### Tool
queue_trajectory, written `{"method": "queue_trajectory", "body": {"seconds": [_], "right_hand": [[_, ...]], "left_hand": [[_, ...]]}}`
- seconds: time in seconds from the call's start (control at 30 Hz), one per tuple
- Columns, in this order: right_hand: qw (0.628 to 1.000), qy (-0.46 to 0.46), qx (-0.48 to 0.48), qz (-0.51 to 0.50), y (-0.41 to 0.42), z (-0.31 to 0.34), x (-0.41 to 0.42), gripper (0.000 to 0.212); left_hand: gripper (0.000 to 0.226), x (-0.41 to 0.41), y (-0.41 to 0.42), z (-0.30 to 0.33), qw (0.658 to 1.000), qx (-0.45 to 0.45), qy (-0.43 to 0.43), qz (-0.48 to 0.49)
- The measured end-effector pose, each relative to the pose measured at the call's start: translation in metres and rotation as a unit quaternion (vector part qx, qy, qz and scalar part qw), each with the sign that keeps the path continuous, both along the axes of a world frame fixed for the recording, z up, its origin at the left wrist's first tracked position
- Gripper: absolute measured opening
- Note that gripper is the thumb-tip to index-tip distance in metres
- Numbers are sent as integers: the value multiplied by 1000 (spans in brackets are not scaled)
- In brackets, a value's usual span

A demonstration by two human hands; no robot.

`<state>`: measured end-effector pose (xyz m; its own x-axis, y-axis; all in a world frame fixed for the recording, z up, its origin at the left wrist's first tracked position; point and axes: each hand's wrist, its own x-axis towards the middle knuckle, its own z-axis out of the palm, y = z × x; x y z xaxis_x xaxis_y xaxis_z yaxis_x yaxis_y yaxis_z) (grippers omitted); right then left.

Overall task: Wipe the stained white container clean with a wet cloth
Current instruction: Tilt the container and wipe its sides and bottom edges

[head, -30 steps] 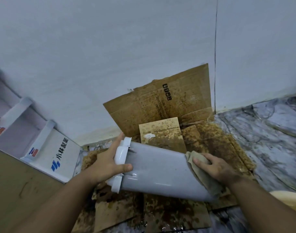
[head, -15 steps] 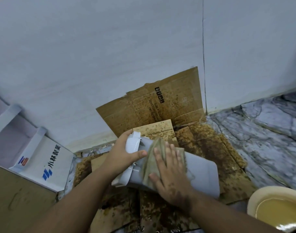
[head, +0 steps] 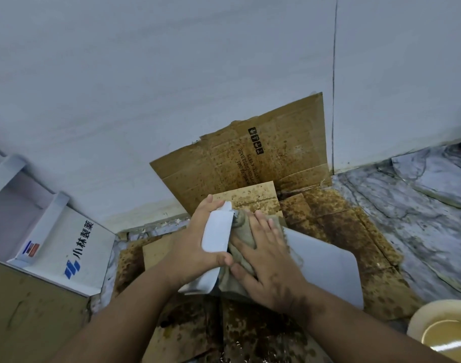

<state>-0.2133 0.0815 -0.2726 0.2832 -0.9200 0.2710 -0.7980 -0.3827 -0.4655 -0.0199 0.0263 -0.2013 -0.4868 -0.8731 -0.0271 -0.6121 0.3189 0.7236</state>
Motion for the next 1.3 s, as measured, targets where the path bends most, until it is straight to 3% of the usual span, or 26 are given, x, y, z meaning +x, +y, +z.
{"method": "queue_trajectory", "body": {"seconds": [0.27,0.5,0.73,0.8,0.93,1.13,1.3], "right_hand": [[999,-12,30,30,-31,7,24,50],[999,-42,13,31,-51,4,33,57],[977,-143,0,159,-73,-3,33,40],[984,-122,15,131,-85,-12,12,45],[995,11,73,-61,-96,-19,-3,70],[999,-22,30,-3,-85,8,58,65],[998,-48,31,2,-92,9,53,64]], "left_hand": [[123,24,-15,-15,994,-10,53,96],[121,31,-25,-17,987,-14,86,135],[119,50,-16,-19,981,-20,110,156],[121,53,-14,-21,981,-21,110,159],[117,57,-9,-24,984,-14,106,145],[127,50,0,-25,988,-6,98,118],[112,46,-5,-26,985,-13,120,124]]}}
